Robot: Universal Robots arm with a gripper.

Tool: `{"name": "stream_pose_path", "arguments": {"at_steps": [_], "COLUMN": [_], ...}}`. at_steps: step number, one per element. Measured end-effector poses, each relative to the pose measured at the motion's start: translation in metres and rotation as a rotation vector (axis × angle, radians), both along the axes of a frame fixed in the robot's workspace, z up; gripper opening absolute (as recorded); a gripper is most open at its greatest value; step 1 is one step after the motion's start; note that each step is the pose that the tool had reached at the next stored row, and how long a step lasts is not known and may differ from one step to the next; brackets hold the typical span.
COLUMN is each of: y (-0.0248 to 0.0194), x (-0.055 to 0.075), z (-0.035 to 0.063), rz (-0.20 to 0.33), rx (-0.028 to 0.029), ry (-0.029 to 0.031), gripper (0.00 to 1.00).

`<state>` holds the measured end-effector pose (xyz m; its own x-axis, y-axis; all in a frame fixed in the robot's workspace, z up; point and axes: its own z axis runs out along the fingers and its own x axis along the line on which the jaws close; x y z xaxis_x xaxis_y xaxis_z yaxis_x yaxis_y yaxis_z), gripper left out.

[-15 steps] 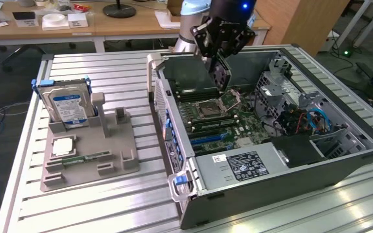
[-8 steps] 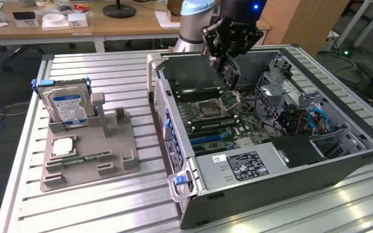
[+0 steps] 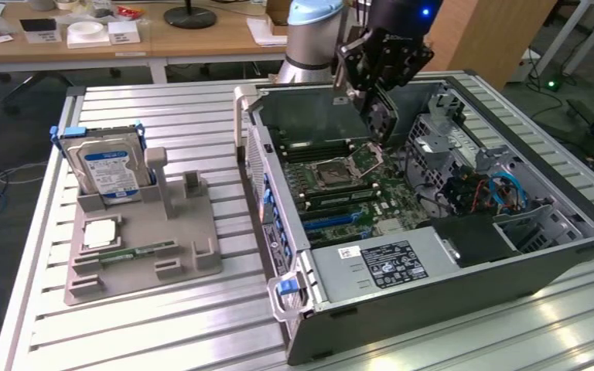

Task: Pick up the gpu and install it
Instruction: 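Pick up the gpu and move the gpu toward the slot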

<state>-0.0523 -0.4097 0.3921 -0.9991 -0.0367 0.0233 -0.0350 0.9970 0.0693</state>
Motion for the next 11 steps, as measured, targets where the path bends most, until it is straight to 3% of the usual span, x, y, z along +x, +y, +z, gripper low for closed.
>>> {"name": "stream_pose_path", "arguments": {"at_steps": [11], "y": [0.0002], "x": [0.029], "z": [-0.0009], "rz": [0.0], "rx": [0.0], "ry": [-0.0011], "gripper": [0.28]}}
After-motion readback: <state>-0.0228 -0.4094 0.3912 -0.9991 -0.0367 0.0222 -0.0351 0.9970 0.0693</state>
